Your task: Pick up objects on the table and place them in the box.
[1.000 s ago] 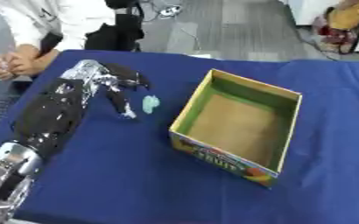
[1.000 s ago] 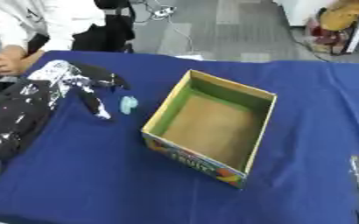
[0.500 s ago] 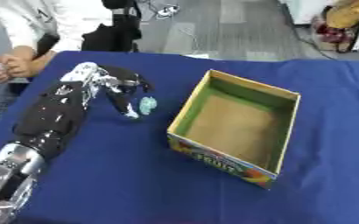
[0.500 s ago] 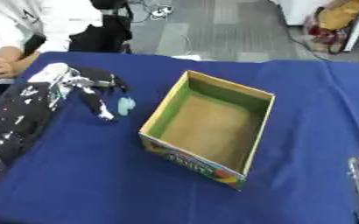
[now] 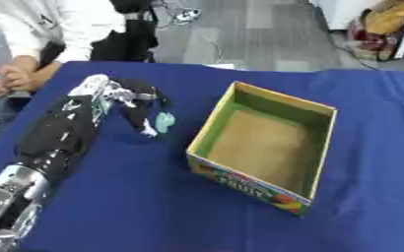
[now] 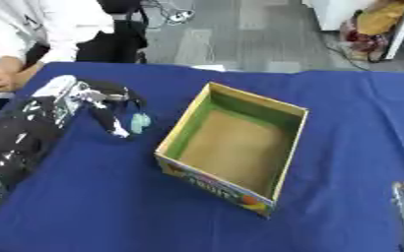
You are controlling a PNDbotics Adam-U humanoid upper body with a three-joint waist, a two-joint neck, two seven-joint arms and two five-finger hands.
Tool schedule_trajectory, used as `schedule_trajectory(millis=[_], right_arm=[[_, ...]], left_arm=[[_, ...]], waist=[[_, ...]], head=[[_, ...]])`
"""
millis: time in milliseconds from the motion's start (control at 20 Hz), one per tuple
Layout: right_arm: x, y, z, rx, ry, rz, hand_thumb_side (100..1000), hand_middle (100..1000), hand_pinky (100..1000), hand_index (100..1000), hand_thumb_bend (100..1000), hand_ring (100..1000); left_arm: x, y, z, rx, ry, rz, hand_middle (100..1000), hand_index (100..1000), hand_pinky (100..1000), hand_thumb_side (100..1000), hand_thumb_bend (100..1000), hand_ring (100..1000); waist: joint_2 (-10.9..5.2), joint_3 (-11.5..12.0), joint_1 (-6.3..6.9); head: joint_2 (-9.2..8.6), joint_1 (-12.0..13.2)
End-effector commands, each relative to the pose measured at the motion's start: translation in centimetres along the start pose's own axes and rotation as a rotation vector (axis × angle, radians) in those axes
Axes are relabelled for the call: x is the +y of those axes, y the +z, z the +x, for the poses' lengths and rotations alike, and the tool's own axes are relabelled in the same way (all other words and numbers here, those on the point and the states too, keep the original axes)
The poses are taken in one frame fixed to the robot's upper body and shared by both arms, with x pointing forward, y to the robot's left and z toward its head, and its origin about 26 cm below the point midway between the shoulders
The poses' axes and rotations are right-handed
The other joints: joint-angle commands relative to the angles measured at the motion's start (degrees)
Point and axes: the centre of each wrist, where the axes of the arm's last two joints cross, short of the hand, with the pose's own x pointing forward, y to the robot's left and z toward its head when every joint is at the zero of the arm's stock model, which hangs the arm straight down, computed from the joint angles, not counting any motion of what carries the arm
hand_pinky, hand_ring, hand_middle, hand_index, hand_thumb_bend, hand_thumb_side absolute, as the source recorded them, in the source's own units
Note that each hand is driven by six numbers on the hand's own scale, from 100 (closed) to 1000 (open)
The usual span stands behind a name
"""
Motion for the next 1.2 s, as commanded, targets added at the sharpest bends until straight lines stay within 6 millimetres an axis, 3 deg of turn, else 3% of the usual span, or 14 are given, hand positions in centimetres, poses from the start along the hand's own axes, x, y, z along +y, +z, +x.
schedule_trajectory(millis=[50,700,1200], right_arm=[[0.12,-0.98,0.56,-0.037,-0.015,-0.006,824,436,178,514,100,321],[0.14,-1.07,0.65,-0.039,-0.018,-0.007,827,435,176,513,100,318],[0.14,-1.16,0.68,-0.04,-0.02,-0.008,828,434,175,512,100,316]], left_arm=[[1.75,0.73,-0.29,-0.025,-0.034,-0.007,829,963,520,493,664,593],[1.57,0.67,-0.44,0.004,-0.021,-0.02,818,950,463,436,547,550],[1.49,0.57,-0.42,0.02,0.009,-0.01,776,887,331,398,510,481]], waist=[[-0.59,-0.1,0.06],[-0.09,-0.8,0.35],[0.3,-1.2,0.39]], head=[[-0.91,0.9],[-1.37,1.7],[-1.49,1.8]])
